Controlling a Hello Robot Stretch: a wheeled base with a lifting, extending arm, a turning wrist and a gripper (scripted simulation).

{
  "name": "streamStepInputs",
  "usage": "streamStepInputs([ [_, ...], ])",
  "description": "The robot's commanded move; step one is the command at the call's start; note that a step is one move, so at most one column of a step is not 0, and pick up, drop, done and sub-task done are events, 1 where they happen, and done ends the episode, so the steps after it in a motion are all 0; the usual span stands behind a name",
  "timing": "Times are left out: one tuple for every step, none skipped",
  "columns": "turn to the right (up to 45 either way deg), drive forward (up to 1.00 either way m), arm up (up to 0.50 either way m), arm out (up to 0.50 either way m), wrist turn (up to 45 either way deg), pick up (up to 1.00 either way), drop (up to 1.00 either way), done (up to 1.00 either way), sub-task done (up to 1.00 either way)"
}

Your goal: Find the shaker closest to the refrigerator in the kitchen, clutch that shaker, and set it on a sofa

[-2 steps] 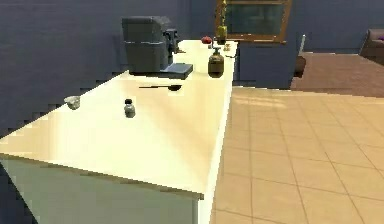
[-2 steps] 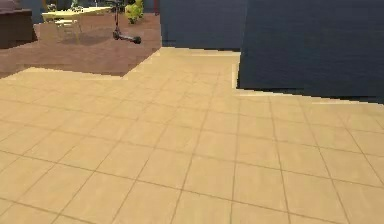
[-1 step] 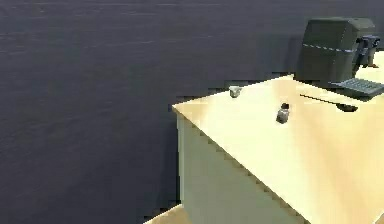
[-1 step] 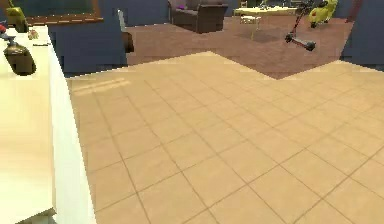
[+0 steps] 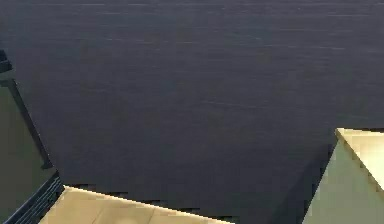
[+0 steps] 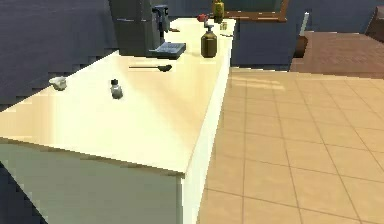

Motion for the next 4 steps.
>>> streamStepInputs([
  [-15.0, 0.0, 0.0, 0.0, 0.0, 0.0, 0.0, 0.0, 0.0],
  [-3.0, 0.0, 0.0, 0.0, 0.0, 0.0, 0.0, 0.0, 0.0],
  [45.0, 0.0, 0.0, 0.0, 0.0, 0.0, 0.0, 0.0, 0.0],
  [45.0, 0.0, 0.0, 0.0, 0.0, 0.0, 0.0, 0.0, 0.0],
])
